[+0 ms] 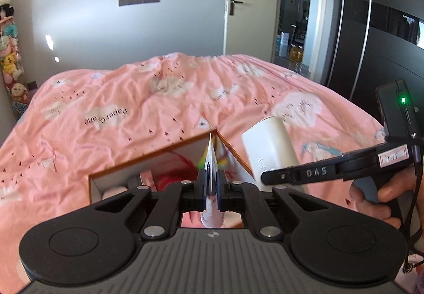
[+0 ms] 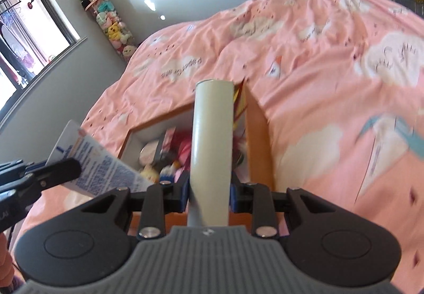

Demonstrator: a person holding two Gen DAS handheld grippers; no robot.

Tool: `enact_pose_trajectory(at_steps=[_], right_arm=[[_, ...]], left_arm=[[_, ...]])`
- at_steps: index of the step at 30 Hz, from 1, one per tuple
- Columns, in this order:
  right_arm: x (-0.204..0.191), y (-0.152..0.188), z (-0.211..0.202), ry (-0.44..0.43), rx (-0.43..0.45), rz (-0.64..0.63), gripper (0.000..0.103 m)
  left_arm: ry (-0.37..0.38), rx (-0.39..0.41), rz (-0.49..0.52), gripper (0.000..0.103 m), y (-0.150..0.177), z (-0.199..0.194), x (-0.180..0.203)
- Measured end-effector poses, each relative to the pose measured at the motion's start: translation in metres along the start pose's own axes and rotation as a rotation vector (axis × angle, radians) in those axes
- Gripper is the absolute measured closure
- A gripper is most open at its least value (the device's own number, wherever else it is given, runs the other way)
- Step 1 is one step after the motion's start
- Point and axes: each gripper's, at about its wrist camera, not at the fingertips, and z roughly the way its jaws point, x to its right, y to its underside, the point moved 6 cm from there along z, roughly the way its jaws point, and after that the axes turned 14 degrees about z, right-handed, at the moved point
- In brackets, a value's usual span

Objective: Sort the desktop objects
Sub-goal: 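Carry the lotion tube and white bottle over the box with both tools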

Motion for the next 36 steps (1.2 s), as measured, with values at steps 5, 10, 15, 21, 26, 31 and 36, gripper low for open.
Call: enact_pose_trajectory(at_steps=[5, 10, 15, 21, 26, 31, 36], right_arm=[[0.0, -0.031, 0.016, 0.03, 0.011, -0.011, 0.072], [-0.008, -0.044, 0.044, 0.054, -0.027, -0.038, 0.073], [-0.013, -0.042, 0.07, 0.107, -0.064, -0.072, 0.073], [-0.006, -0.032, 0.097, 0.166, -0.111, -0.086, 0.073], [-0.006, -0.026, 0.11, 0.204, -0.127, -0.117, 0.073], [-0.012, -0.021, 0.123, 0.254, -0.174, -0.168, 0.073], [-0.016, -0.018, 0.136, 0.311, -0.22, -0.202, 0.073]], left_arm=[[-0.02, 0.001, 0.003, 0.096, -0.007, 0.017, -0.008], [-0.027, -0.035, -0.013, 0.096, -0.001, 0.038, -0.015], [-0.017, -0.069, -0.034, 0.096, 0.006, 0.052, -0.018], [-0.001, -0.104, -0.059, 0.096, 0.016, 0.067, -0.022], [0.014, -0.126, -0.08, 0.096, 0.025, 0.074, -0.024], [0.02, -0.142, -0.099, 0.096, 0.029, 0.077, -0.028], [0.024, -0.145, -0.111, 0.096, 0.03, 0.076, -0.03]])
